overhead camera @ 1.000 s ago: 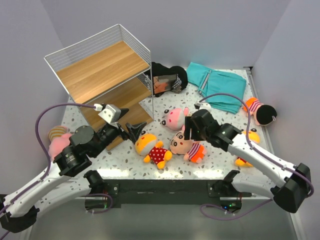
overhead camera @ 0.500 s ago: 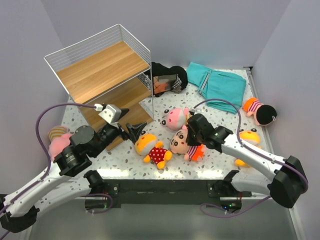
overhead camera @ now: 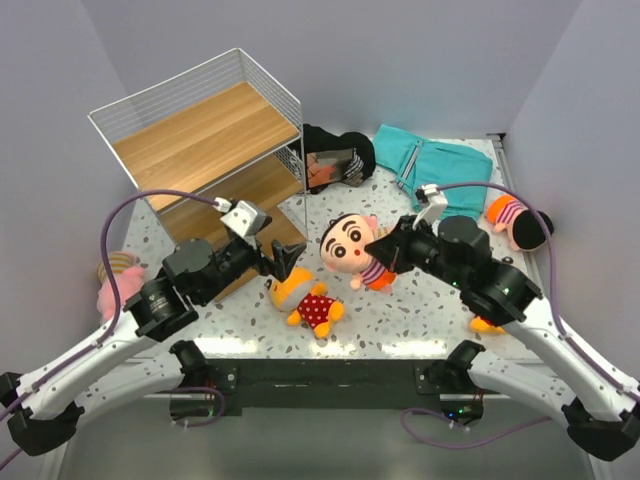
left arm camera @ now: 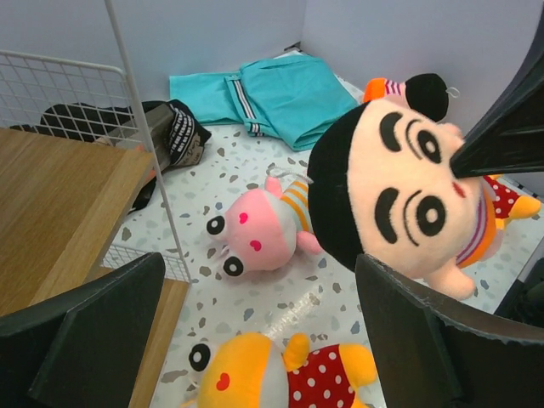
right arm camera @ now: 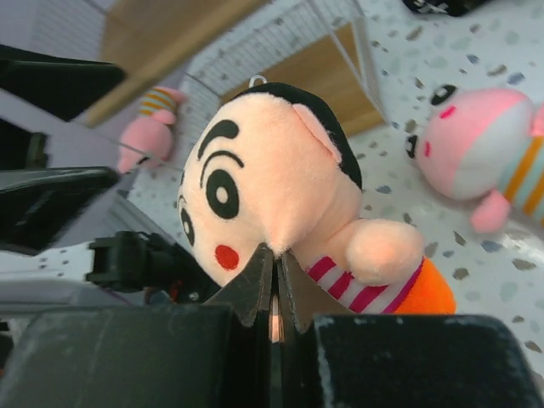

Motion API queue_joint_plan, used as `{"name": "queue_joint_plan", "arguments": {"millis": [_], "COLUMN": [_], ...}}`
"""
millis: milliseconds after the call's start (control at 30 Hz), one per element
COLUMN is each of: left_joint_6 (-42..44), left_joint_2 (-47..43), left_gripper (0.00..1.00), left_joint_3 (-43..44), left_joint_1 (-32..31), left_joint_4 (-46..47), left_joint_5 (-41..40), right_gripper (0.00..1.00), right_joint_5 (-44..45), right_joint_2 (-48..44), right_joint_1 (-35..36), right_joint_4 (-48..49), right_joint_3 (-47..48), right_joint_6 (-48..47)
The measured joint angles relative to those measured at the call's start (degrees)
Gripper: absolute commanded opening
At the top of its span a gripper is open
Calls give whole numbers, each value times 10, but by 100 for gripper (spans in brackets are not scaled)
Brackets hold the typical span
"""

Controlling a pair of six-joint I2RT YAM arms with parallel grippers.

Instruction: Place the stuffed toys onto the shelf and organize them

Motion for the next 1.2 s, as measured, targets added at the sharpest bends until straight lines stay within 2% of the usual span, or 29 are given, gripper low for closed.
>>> {"name": "queue_joint_plan", "arguments": {"millis": [233,433,700,1200], "left_joint_6": [-16,-34,-60,-75], "left_joint_2": [23,23,42,42], "left_gripper": [100,97,100,100], "left_joint_3": [35,40,54,71], "left_joint_1": [0,0,0,0], "left_joint_4": [4,42,75,87], "left_joint_5": [36,82,131,165], "right_gripper": [0,0,0,0], "right_joint_5": [-83,-113,-114,-115], "right_joint_2": [-30,-26,-27,-26], "right_joint_1": [0,-1,-2,-2], "right_joint_4": [67,95,103,112], "right_joint_3": [26,28,28,28], "right_joint_6": [15,31,35,27]}}
